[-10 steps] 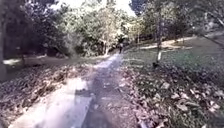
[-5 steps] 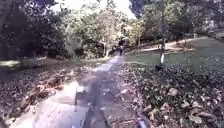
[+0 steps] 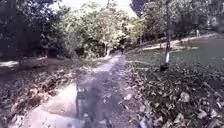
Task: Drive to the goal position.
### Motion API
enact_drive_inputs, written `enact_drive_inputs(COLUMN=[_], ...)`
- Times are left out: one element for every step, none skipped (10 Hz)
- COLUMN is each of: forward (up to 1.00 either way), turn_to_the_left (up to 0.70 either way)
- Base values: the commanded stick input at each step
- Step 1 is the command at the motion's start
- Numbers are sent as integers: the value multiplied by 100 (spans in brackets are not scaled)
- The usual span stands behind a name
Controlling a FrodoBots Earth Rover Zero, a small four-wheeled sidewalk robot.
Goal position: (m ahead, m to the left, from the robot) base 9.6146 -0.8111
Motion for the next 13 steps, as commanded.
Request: enact_drive_inputs(forward=[50,50,50,50,50,50,50,50,50,50,50,50,50], turn_to_the_left=[-42,-50,-50,-48,0,0,0,0,0,0,0,0,0])
